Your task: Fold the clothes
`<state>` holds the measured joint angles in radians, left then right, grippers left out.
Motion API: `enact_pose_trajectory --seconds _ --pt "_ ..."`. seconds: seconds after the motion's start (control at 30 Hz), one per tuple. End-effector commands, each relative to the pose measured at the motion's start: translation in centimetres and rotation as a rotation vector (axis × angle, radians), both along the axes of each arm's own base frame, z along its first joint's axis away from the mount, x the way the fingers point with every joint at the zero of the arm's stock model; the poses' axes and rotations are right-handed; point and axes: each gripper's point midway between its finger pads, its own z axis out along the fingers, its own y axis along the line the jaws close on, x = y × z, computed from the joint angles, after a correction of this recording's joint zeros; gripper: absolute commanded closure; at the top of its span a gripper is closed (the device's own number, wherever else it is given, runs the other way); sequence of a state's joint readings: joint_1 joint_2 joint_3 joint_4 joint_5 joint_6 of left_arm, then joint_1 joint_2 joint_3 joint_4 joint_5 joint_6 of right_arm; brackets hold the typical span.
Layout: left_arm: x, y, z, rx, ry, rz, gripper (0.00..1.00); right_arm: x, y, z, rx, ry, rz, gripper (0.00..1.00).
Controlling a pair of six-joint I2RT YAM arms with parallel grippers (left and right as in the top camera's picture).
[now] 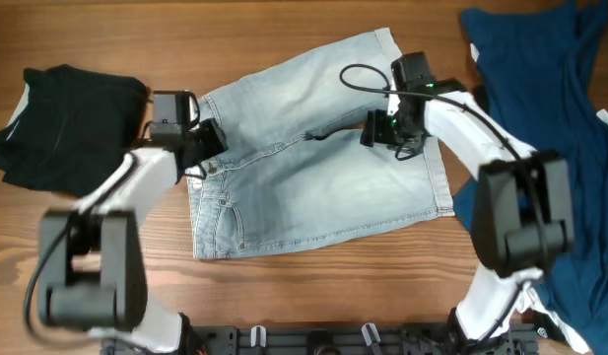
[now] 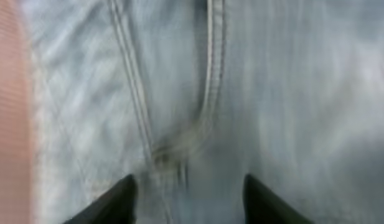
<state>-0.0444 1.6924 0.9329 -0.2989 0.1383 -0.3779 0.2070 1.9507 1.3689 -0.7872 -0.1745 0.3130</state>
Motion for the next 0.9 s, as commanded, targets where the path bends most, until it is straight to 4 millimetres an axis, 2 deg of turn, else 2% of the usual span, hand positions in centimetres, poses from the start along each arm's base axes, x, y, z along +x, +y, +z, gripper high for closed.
enact_pose_trajectory --seconds 0.0,0.03,0.07,0.1,0.13,0.2,0.27,0.37,0.53,0.57,0.63,0.7,0.87 --pt "-4.6 0.1 6.1 0.002 0.000 -0.010 0.05 -0.9 -1.2 7.3 -0.016 -0.118 -0.022 0.00" --pt "-6.5 0.0 7.0 -0.011 0.034 -0.003 0.00 -1.8 -1.4 8.0 -0.020 -0.104 -0.023 0.00" --pt "-8.6 -0.1 7.8 -0.029 0.071 0.015 0.00 -3.0 -2.0 8.5 -0.032 -0.068 -0.076 0.00" --pt "-10.7 -0.1 8.3 -0.056 0.125 0.057 0.00 -4.3 -3.2 8.3 -0.064 -0.005 -0.214 0.00" --pt "-12.1 0.0 8.2 -0.077 0.174 0.109 0.00 -5.3 -4.0 8.0 -0.089 0.043 -0.318 0.00" --pt "-15.7 0.1 7.3 -0.126 0.341 0.282 0.00 -6.9 -4.0 6.7 -0.078 0.122 -0.405 0.00" --pt "-18.4 0.2 5.9 -0.145 0.469 0.416 0.00 -8.7 -4.1 5.0 -0.078 0.196 -0.468 0.00" --pt "-20.6 -0.5 3.9 -0.193 0.571 0.487 0.00 -10.8 -4.5 3.0 -0.102 0.264 -0.513 0.00" --pt "-23.3 -1.2 0.3 -0.240 0.665 0.573 0.03 -12.8 -4.4 0.9 -0.095 0.328 -0.575 0.00" --pt "-23.3 -1.2 -0.1 -0.240 0.662 0.573 0.03 -12.9 -4.4 0.8 -0.091 0.331 -0.578 0.00" --pt "-22.2 -1.2 -1.0 -0.258 0.603 0.563 0.07 -12.8 -4.5 0.5 -0.087 0.330 -0.585 0.00" --pt "-21.5 -1.1 -1.5 -0.262 0.566 0.560 0.14 -12.9 -4.5 0.5 -0.087 0.330 -0.586 0.00" --pt "-22.1 -0.4 -2.9 -0.244 0.567 0.632 0.21 -12.9 -4.5 0.5 -0.087 0.331 -0.586 0.00"
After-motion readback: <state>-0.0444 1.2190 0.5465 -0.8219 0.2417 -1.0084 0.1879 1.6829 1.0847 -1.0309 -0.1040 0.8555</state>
